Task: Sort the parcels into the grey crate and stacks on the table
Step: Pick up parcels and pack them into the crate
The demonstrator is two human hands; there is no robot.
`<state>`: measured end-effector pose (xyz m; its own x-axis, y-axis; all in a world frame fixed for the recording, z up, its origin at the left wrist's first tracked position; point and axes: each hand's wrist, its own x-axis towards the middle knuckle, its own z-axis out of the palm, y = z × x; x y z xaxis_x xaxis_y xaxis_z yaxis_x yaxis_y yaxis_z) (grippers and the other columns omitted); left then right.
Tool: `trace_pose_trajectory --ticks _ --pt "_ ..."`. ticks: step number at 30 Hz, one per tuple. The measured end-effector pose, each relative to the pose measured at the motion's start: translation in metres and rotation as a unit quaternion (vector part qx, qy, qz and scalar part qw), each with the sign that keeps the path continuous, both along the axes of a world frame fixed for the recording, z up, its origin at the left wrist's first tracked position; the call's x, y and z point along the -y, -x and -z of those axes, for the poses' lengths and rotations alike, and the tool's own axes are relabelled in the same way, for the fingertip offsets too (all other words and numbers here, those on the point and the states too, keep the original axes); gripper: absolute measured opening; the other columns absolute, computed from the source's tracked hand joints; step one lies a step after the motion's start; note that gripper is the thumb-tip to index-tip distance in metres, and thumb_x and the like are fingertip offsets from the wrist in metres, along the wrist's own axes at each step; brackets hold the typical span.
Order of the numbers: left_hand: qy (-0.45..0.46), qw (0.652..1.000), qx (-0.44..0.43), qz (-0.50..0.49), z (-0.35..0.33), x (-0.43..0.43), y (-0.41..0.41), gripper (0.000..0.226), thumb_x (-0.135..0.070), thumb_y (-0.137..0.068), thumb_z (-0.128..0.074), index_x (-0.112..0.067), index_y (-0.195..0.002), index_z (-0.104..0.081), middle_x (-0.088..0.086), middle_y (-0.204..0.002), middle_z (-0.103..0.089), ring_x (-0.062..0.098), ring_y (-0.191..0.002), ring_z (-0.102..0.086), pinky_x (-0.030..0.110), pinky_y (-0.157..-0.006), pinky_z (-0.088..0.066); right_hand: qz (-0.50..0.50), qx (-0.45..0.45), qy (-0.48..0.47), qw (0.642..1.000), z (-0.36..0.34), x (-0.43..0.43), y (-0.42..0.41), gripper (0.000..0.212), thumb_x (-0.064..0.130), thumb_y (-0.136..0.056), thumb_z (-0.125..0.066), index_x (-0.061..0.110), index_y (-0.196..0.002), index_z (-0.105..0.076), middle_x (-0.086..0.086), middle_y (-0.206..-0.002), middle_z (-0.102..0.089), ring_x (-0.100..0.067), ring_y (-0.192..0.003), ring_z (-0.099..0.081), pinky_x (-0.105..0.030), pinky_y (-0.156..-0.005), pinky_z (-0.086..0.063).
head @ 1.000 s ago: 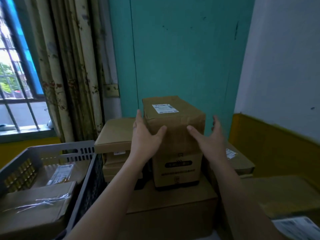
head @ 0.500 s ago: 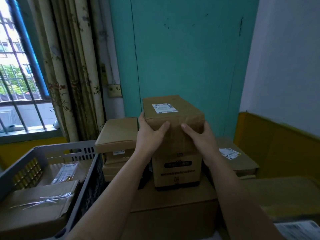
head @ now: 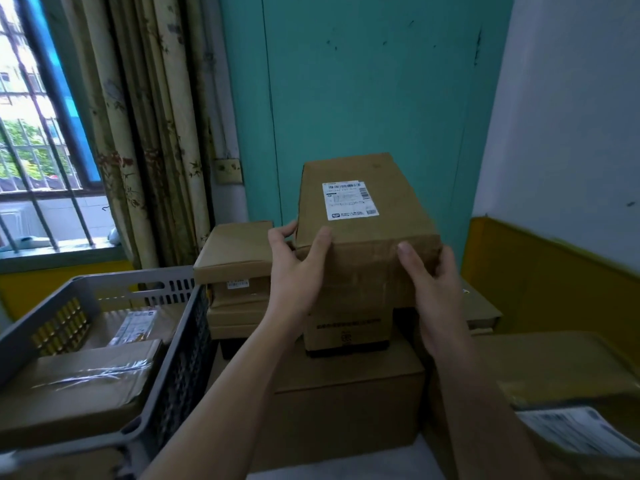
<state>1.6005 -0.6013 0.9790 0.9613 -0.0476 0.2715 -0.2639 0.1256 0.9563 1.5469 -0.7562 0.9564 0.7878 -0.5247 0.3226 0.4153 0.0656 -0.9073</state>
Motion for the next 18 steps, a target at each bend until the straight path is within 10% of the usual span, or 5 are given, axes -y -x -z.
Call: trace_pose_trajectory --ticks 8,11,18 --pt "0.004 0.998 -0.011 0.056 0.027 -0.027 0.051 0.044 -0.021 -0.095 -0.063 -0.031 -0.132 -0.041 -0.005 -0.124 -0.048 0.017 -0.107 -0.055 0.033 -0.075 -0.051 0.056 -0.025 -0.093 0.994 0.023 -0.019 0.075 0.046 0.057 -0.067 -0.071 0.019 -0.092 -0.061 -0.013 -0.106 -0.069 -0.030 -0.105 -0.067 -0.051 -0.092 -0.054" --pt "-0.005 0.997 -0.009 0.071 0.044 -0.045 0.066 0.044 -0.017 -0.094 -0.064 -0.031 -0.131 -0.046 -0.007 -0.124 -0.052 0.014 -0.105 -0.057 0.026 -0.072 -0.050 0.072 -0.051 -0.116 0.989 0.036 -0.025 0.099 0.017 0.038 -0.090 -0.062 0.025 -0.102 -0.061 -0.004 -0.110 -0.066 -0.021 -0.100 -0.067 -0.039 -0.078 -0.055" --pt "-0.009 0.995 -0.053 0.081 0.079 -0.091 0.111 0.037 -0.023 -0.085 -0.068 -0.032 -0.120 -0.060 -0.006 -0.121 -0.058 0.016 -0.104 -0.060 0.026 -0.072 -0.051 0.107 -0.142 0.004 0.984 0.062 -0.057 0.144 0.032 0.045 -0.087 -0.067 0.032 -0.116 -0.067 0.001 -0.119 -0.066 -0.020 -0.106 -0.063 -0.038 -0.080 -0.053"
